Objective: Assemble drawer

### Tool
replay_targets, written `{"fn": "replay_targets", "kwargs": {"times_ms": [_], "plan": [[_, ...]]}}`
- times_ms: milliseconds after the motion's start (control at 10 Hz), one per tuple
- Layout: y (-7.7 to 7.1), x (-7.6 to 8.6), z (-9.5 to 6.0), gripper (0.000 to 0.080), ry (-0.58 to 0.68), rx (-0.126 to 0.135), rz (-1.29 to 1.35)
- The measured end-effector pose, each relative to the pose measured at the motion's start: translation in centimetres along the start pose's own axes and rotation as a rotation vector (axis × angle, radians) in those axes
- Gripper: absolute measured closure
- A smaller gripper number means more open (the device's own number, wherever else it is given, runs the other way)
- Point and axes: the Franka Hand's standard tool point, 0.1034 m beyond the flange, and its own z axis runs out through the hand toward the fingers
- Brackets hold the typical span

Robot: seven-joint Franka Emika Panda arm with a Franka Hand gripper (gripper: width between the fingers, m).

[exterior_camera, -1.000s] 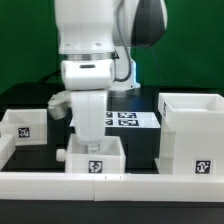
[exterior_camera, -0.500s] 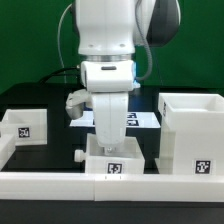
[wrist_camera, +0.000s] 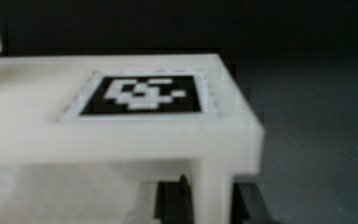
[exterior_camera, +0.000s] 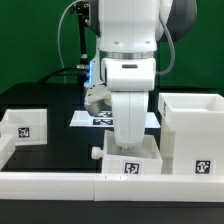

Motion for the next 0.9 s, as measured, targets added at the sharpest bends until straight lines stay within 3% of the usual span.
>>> {"fn": "replay_targets", "kwargs": {"times_ms": [500,700,900], "plan": [[-0.6,0.3,0.4,0.0765,0.005,-0.001,-0.006],[-0.4,1.0,0.4,0.0765,0.014,-0.034,-0.014],[-0.4,1.2,0.4,0.0765,0.016,-0.036,-0.013]]}}
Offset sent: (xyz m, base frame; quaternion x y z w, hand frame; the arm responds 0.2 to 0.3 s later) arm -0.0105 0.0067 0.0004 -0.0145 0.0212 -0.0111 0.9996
